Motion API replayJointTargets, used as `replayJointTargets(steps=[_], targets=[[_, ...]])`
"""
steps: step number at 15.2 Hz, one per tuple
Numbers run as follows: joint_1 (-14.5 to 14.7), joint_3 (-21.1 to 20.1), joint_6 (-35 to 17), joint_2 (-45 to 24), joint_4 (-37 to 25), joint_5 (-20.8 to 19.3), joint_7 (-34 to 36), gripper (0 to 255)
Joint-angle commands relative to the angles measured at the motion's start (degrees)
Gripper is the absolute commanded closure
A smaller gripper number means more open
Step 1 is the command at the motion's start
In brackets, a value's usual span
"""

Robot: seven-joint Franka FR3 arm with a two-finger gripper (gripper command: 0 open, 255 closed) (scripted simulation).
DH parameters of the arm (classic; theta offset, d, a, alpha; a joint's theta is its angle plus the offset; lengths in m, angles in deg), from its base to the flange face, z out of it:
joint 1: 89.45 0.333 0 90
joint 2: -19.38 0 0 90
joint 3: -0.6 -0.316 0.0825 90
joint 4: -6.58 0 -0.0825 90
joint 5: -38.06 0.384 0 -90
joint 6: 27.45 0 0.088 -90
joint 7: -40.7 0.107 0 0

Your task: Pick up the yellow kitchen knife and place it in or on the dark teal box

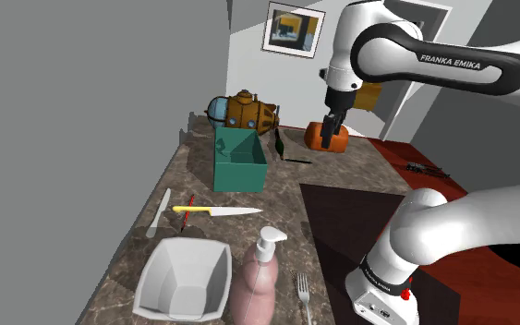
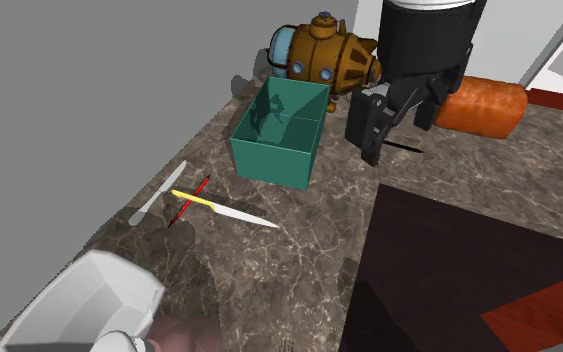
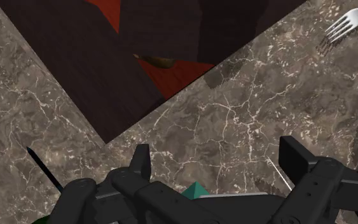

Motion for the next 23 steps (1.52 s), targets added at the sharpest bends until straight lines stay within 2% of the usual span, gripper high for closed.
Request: replayJointTargets(steps=[1,12,23], targets=[[0.0,0.0,0.0,0.0,0.0,0.0,0.0,0],[4.02,-2.46,-15.41,-20.27,-2.05,1.79,-2.59,0],[7.48,-5.92,-25.72,-42.56,-11.23,1.72,-4.91,0]])
